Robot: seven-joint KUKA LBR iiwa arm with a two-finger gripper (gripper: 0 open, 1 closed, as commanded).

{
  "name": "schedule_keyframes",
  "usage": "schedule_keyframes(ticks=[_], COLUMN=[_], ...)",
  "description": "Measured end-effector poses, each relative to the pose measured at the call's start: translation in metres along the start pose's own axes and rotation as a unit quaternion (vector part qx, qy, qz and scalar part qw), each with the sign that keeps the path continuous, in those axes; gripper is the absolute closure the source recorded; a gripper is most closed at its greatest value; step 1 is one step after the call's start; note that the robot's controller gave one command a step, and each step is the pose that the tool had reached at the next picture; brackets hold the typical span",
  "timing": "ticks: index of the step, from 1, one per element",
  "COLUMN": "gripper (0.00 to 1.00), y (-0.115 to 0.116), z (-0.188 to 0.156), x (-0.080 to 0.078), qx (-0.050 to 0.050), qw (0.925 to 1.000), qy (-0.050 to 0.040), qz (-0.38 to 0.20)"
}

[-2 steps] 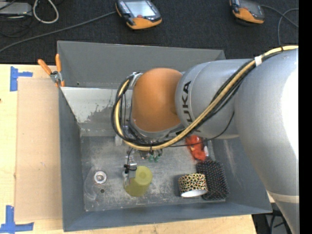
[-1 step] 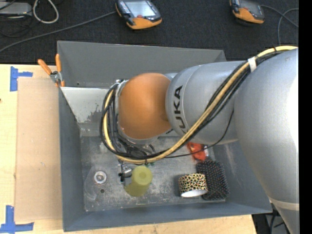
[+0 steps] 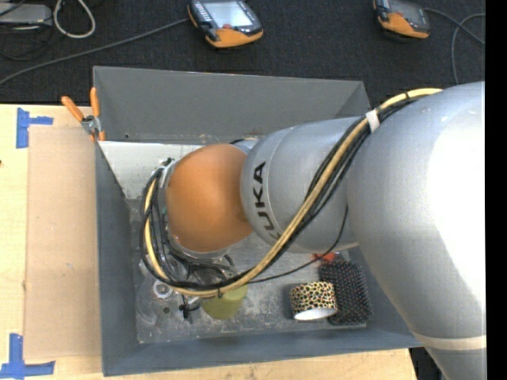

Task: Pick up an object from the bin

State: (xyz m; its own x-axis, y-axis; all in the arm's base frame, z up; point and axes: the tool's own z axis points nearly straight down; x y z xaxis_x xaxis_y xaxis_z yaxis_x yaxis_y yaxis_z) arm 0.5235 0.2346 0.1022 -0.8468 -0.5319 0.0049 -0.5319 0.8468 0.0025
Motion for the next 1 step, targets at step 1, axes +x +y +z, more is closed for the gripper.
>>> schedule_keyframes(ticks=[1], gripper=[0.0], y=[0.0081], z=[0.0261], x=[-0.0069], qx=[0.003], qw=[0.9957], qy=[-0.0058], qz=[-0.092])
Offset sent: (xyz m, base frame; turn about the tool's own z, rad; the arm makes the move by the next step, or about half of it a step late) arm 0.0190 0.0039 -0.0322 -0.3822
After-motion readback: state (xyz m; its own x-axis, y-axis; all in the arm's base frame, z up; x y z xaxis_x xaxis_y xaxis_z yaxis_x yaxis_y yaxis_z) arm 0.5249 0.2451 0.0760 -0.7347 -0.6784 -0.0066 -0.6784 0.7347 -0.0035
